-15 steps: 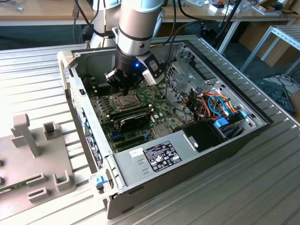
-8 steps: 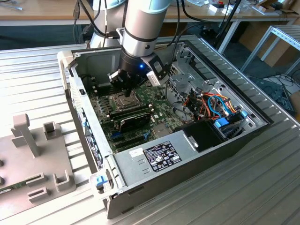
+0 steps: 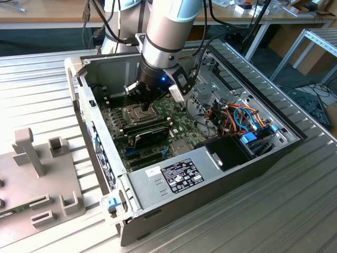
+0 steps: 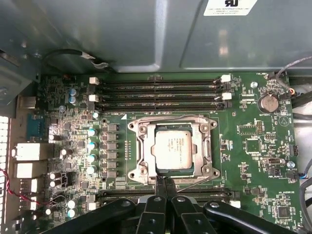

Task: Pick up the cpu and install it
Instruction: 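Install the second cpu locking lever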

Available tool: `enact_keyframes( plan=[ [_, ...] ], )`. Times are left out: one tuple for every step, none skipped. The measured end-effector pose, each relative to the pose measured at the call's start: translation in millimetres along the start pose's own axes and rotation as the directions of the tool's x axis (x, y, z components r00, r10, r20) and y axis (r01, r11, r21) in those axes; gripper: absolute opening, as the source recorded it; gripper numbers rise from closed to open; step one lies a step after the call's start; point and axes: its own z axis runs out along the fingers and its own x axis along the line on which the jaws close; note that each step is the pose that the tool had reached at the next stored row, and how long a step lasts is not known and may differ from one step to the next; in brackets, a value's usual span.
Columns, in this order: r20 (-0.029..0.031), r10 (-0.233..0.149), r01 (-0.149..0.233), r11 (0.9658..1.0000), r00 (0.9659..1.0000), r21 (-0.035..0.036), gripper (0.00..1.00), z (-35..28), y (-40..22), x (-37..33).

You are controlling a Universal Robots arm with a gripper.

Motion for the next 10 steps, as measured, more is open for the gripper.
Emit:
enact_keyframes(
  plan=[
    [0.0, 0.0, 0.0, 1.0, 1.0, 0.0, 0.11, 0.0, 0.0, 0.0],
    [0.0, 0.0, 0.0, 1.0, 1.0, -0.0001, 0.11, 0.0, 0.0, 0.0],
    [-0.0001, 0.0, 0.0, 1.0, 1.0, -0.0001, 0.11, 0.0, -0.1, 0.0],
    [-0.0001, 0.0, 0.0, 1.0, 1.0, -0.0001, 0.11, 0.0, -0.1, 0.0],
    [-0.0001, 0.0, 0.0, 1.0, 1.0, -0.0001, 0.11, 0.0, -0.4, 0.1],
    [-0.0001, 0.0, 0.0, 1.0, 1.0, -0.0001, 0.11, -0.1, -0.7, 0.3],
    [-0.0001, 0.0, 0.0, 1.0, 1.0, -0.0001, 0.11, -0.1, -1.0, 0.4],
    [0.0001, 0.0, 0.0, 1.0, 1.0, -0.0005, 0.11, -0.2, -2.4, 2.3],
    [0.0005, 0.0, 0.0, 1.0, 1.0, -0.0003, 0.11, 4.6, -3.5, 8.5],
    [0.0006, 0.0, 0.0, 1.0, 1.0, -0.0004, 0.11, 15.7, -5.5, 10.7]
  ],
)
